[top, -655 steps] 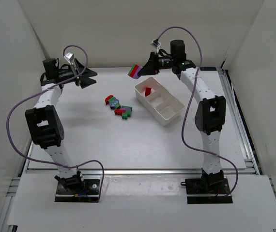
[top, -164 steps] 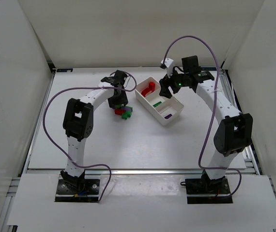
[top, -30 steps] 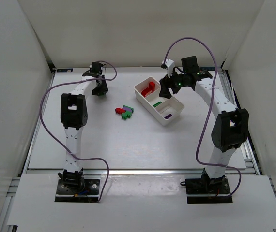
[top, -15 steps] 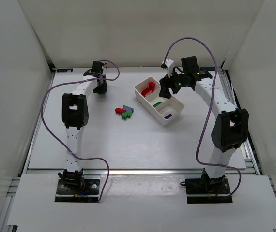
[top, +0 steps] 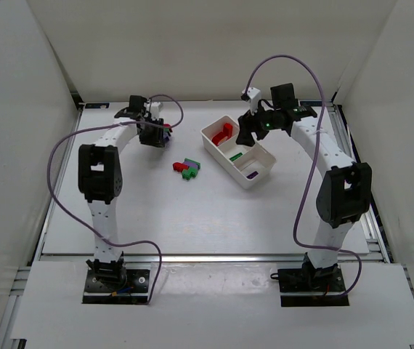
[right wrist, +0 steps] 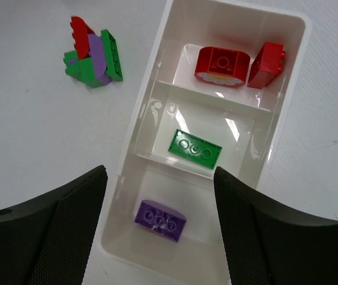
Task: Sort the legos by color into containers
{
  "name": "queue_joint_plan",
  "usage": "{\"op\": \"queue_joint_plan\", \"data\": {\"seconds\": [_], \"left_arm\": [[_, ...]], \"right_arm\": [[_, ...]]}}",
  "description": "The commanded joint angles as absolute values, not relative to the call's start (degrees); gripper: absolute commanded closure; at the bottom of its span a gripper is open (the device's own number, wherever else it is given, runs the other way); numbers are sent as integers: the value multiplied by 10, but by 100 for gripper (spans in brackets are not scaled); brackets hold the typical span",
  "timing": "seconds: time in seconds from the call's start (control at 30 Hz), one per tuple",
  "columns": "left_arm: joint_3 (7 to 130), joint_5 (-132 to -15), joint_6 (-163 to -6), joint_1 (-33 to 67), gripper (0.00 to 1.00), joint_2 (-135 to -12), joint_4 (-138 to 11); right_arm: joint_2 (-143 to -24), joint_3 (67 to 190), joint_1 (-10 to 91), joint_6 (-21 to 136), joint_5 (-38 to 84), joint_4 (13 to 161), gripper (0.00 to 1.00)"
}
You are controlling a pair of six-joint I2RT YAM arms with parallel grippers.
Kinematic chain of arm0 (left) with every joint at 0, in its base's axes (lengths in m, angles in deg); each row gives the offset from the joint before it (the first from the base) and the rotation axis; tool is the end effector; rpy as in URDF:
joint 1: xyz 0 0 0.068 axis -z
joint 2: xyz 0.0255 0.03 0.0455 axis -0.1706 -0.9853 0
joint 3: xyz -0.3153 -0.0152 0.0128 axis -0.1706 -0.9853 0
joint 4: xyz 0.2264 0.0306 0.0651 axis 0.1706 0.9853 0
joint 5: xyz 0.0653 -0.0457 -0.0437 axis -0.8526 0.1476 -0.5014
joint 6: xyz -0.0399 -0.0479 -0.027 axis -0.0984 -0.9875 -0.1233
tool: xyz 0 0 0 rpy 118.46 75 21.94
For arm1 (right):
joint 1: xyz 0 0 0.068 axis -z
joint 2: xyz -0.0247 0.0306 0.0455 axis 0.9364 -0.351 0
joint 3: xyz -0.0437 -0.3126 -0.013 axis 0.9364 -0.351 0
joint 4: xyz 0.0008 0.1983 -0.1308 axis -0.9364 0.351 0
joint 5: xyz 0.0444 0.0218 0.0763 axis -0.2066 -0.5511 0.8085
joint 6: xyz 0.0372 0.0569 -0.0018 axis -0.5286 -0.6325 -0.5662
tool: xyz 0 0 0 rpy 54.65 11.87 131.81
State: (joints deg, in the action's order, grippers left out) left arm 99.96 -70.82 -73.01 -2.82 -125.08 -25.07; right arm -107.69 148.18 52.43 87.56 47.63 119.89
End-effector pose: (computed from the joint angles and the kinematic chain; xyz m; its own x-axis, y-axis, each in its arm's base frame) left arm 0.4913 -0.0708 0.2143 -0.8596 0.1038 -0.5003 0.2129 0.9629 -0.1659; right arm 0.3885 0.1491 0.3496 -0.3602 -0.4612 -0.8109 -0.8243 0.5644 0.0452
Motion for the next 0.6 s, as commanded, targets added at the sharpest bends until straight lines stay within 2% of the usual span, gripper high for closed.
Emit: {"op": "queue_joint_plan", "data": {"seconds": [0.0, 0.03, 0.17, 0.27, 0.43, 0.57], "left_arm": [[974, -476, -633, -43, 90, -1092, -291], [970, -410, -632, -55, 90, -1082, -278], [938, -293, -569, -78, 90, -1042, -237], [901, -264, -493, -77, 90, -998, -221], [848, -290, -421, -50, 90, -927, -211], [813, -311, -393, -33, 90, -896, -207]], "right_arm": [[-1077, 1519, 524, 813, 506, 1161, 24], [-1078, 1522, 527, 794, 519, 1156, 23], [-1086, 1548, 553, 665, 575, 1105, 23], [-1091, 1550, 569, 532, 645, 1043, 23], [-1115, 1554, 571, 333, 707, 926, 22], [-1143, 1612, 551, 316, 689, 943, 20]]}}
